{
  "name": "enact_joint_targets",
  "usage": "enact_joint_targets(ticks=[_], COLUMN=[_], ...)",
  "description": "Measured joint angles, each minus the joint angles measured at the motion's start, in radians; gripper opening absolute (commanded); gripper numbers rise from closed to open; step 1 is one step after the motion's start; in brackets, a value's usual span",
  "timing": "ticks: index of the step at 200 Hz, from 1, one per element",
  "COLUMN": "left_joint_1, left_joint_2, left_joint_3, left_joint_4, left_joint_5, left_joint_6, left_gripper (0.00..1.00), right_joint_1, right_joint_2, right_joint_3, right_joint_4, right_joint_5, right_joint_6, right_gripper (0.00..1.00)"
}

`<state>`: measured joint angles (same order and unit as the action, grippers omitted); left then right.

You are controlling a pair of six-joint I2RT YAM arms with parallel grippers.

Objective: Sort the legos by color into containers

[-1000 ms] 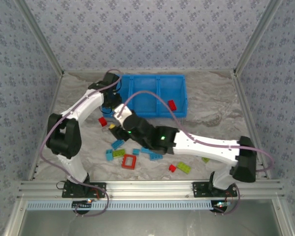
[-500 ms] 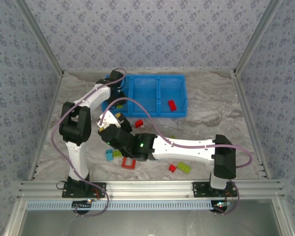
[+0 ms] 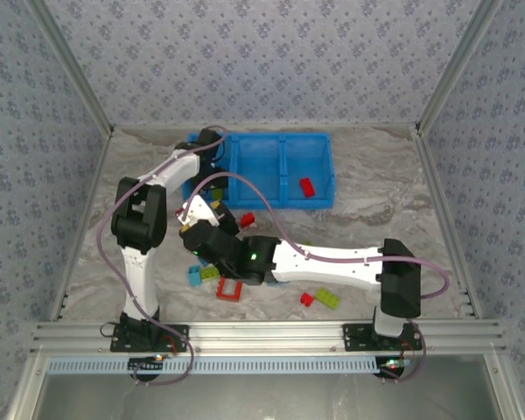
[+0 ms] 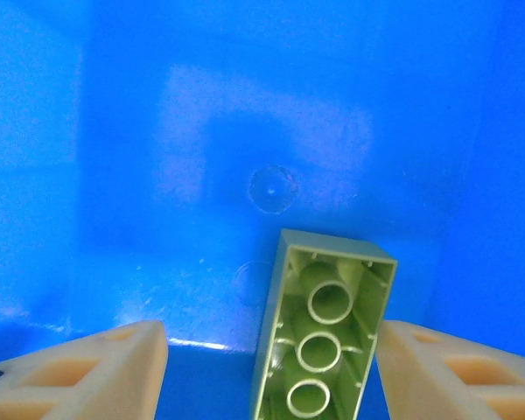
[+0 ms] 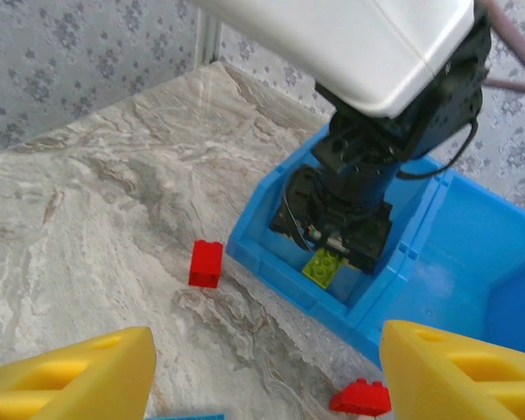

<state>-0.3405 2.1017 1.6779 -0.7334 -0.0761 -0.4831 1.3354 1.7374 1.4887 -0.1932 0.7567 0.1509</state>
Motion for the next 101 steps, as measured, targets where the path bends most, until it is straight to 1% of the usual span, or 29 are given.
enact_joint_targets(ticks=[26,44,59,80,93,101], left_joint_1=[-0.006,-0.025,-0.056,-0.141,-0.23,-0.304], left_joint_2=[-0.111,-0.237,-0.354,-0.535,-0.642,-0.709], left_joint_3=[-0.012,-0.022,-0.045,-0.107,-0.163,-0.204], left_joint_4=[-0.003,0.005,0.023,0.055,0.082,0.095], left_joint_5=[-0.05,-0.094,-0.119,-0.145,-0.165,-0.175], left_joint_6=[-0.004,-0.009,-0.016,-0.018,-0.015,-0.013], left_gripper=[0.65,0.66,0.67,0.69,0.7,0.71], right_joint_1=[-0.021,-0.046,-0.079,-0.145,-0.2,-0.238], right_joint_2=[-0.061,-0.132,-0.201,-0.288,-0.344,-0.383], right_joint_3=[-0.051,-0.092,-0.114,-0.14,-0.176,-0.214], right_joint_4=[-0.052,-0.113,-0.193,-0.349,-0.445,-0.494], right_joint_5=[0.008,0.018,0.029,0.034,0.024,0.009], right_joint_6=[0.072,0.146,0.242,0.421,0.538,0.603], right_gripper=[0.69,0.69,0.67,0.62,0.6,0.59])
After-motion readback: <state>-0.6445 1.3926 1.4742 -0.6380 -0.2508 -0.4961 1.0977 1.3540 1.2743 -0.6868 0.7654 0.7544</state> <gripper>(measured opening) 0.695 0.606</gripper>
